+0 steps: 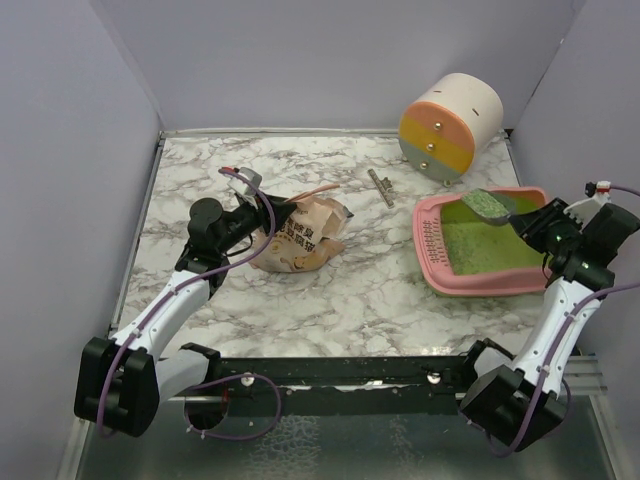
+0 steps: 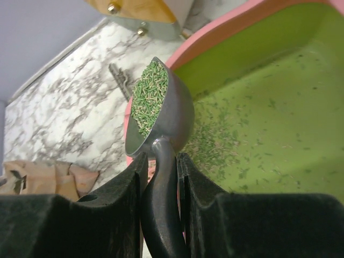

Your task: Fill the litter box with clean litter

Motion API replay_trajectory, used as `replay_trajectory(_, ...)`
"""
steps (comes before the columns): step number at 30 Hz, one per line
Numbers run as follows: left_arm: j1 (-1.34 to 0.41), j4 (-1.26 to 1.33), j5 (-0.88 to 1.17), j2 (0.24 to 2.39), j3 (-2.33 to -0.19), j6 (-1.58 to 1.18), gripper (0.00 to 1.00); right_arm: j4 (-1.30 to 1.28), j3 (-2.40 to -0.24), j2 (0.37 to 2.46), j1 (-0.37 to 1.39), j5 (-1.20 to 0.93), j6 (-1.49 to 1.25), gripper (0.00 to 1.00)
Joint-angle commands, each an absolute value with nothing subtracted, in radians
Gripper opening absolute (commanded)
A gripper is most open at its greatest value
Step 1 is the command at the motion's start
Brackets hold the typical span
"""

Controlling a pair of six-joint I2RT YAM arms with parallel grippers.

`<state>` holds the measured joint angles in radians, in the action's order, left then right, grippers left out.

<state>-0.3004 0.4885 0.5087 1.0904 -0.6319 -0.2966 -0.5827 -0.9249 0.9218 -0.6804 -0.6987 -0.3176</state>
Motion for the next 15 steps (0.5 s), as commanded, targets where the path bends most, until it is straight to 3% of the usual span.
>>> replay_trajectory(1, -0.295, 0.499, 0.512, 1.100, -0.630, -0.323, 0.27, -0.657, -0.999, 0.882, -0.684, -0.522, -0.257, 0.01)
replay_trajectory(15, -0.309, 0.508, 0.529, 1.117, -0.627, -0.336, 0.27, -0.816, -1.145, 0.850, -0.580, -0.063, -0.128, 0.01)
